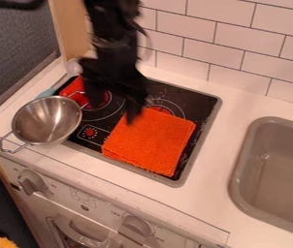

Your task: Put the orange toy on top of the orange cloth

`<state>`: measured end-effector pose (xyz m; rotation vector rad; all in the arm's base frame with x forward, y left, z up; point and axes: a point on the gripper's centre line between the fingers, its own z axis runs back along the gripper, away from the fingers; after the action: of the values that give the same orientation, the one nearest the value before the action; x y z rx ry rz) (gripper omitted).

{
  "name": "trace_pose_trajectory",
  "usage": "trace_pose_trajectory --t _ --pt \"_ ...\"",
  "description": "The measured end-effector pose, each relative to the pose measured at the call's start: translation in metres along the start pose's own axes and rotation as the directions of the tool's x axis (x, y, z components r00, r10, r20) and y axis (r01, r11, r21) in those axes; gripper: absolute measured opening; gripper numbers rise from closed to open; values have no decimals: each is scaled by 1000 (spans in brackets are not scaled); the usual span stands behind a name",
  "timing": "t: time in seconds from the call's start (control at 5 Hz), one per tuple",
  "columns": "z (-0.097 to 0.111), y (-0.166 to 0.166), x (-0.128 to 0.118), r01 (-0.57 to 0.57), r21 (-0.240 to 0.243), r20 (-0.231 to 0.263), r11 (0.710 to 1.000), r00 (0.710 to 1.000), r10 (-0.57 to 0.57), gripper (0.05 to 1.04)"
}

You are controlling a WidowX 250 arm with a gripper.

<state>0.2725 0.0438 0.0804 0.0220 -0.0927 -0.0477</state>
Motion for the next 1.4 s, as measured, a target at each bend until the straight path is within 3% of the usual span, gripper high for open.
trace_pose_trajectory --t 0.2,0.4,0.6,1.0,1.4 --pt "6 33 15 -48 -10 43 999 998 48 999" --pt "2 83 21 -129 19 42 991 991 128 999" --pt "-20 102 25 -173 13 20 985 985 173 999" --pt "-56 119 40 -288 -21 18 958 957 288 999" --pt "-69 120 52 -311 1 -17 950 950 311 999"
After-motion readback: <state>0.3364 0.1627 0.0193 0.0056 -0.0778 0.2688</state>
